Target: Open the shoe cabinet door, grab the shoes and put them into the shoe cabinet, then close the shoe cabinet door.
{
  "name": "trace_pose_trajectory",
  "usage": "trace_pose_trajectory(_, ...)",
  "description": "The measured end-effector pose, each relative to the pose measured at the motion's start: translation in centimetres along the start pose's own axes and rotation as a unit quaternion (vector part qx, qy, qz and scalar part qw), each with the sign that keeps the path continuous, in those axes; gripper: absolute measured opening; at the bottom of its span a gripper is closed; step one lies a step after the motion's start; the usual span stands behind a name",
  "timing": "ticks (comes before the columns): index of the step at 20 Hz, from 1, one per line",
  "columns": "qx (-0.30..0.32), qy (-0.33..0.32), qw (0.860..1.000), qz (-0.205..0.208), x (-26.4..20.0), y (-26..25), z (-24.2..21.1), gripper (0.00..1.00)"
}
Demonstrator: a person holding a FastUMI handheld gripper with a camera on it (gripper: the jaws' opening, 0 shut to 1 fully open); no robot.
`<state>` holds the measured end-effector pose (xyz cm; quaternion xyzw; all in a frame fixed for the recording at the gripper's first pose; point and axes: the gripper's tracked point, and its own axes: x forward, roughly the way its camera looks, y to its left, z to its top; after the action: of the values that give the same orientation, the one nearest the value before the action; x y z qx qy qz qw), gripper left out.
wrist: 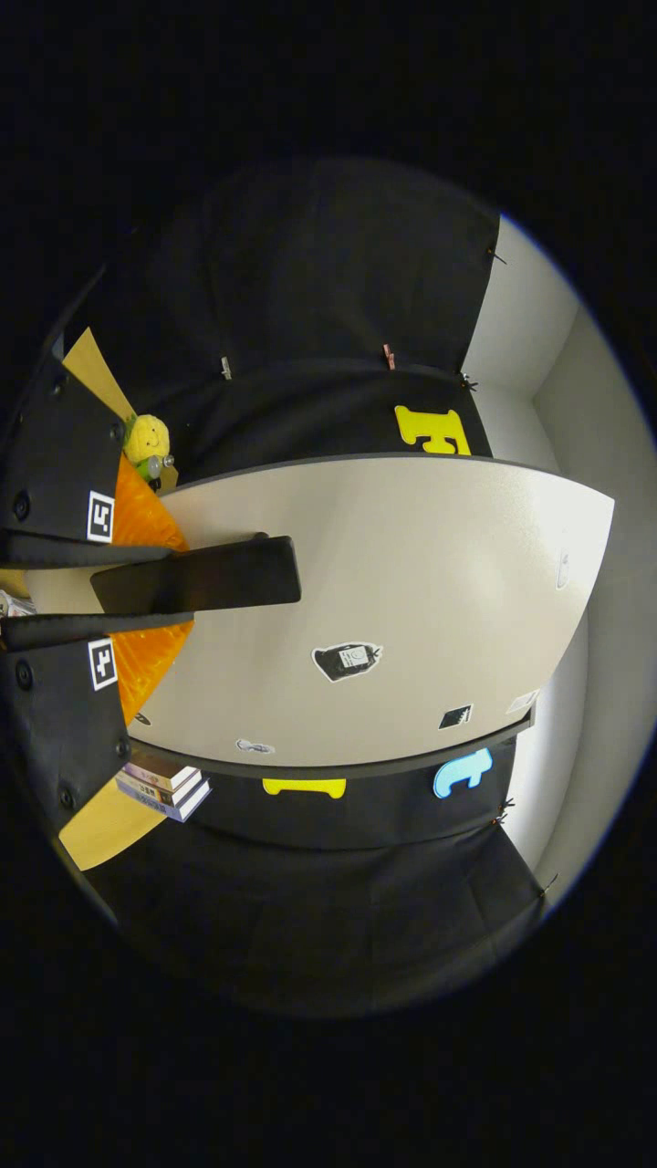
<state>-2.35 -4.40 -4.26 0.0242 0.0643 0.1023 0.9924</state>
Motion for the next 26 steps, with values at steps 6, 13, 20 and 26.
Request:
trace_pose_trajectory(6,-0.001,0.001,1.000,-0.017,-2.7,-3.0,0.4,0.23)
trace_pose_trajectory(13,0.009,-0.001,0.998,-0.057,-5.2,-7.0,0.9,0.22)
trace_pose_trajectory(20,-0.003,-0.022,0.991,-0.130,-9.9,-11.9,2.8,0.21)
trace_pose_trajectory(26,-0.029,-0.060,0.983,-0.172,-14.7,-12.8,4.9,0.17)
